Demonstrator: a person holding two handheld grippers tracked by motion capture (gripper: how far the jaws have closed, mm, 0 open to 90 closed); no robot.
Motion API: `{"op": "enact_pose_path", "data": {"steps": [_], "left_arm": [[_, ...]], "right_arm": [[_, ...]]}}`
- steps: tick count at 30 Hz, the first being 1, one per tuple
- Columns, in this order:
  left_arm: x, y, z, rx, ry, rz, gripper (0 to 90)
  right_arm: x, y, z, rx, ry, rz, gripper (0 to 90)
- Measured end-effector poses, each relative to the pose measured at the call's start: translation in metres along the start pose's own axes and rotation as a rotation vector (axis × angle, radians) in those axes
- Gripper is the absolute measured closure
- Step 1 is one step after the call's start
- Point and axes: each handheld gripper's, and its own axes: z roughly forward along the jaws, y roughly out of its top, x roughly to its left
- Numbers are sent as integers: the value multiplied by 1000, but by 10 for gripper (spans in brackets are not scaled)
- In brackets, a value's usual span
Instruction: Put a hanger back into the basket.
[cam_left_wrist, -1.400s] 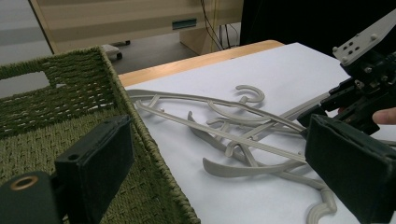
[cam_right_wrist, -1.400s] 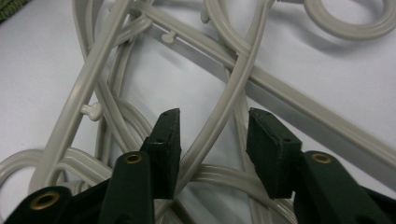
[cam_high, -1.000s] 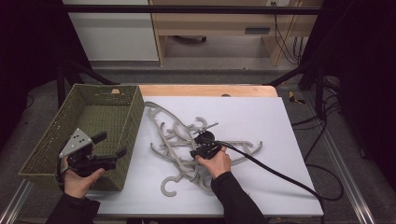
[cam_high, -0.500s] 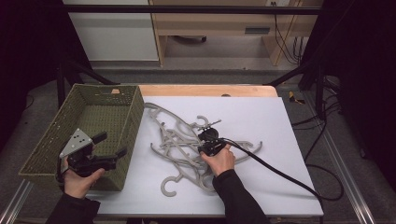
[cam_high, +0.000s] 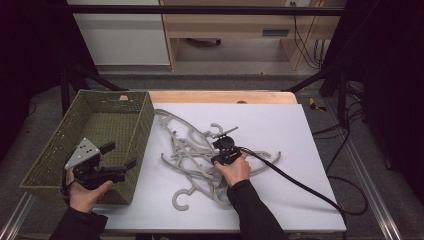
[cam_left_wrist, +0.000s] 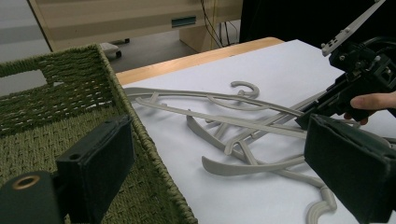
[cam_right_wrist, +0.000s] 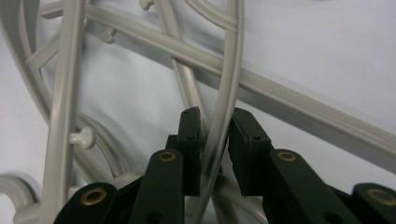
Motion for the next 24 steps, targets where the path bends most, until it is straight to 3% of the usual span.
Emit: {"op": "enact_pose_path", "data": {"steps": [3, 4, 8, 12, 20, 24], "left_arm": [[0, 0, 0, 0, 1, 0, 80], [1, 0, 0, -1, 2, -1, 80], [0, 0, 0, 0, 1, -1, 80], [0, 0, 0, 0, 1, 0, 80], [-1, 0, 0, 0, 2, 2, 81], [-1, 1, 0, 0, 0, 2, 82]], "right_arm": [[-5, 0, -2, -12, 0, 23, 771], [-5, 0, -3, 3, -11, 65, 779], [-16, -2, -7, -9, -24, 102, 812], [-26, -5, -12, -34, -5, 144, 822], [-32, -5, -30, -77, 11, 120, 825], [-37, -8, -46, -121, 1, 65, 825]]}}
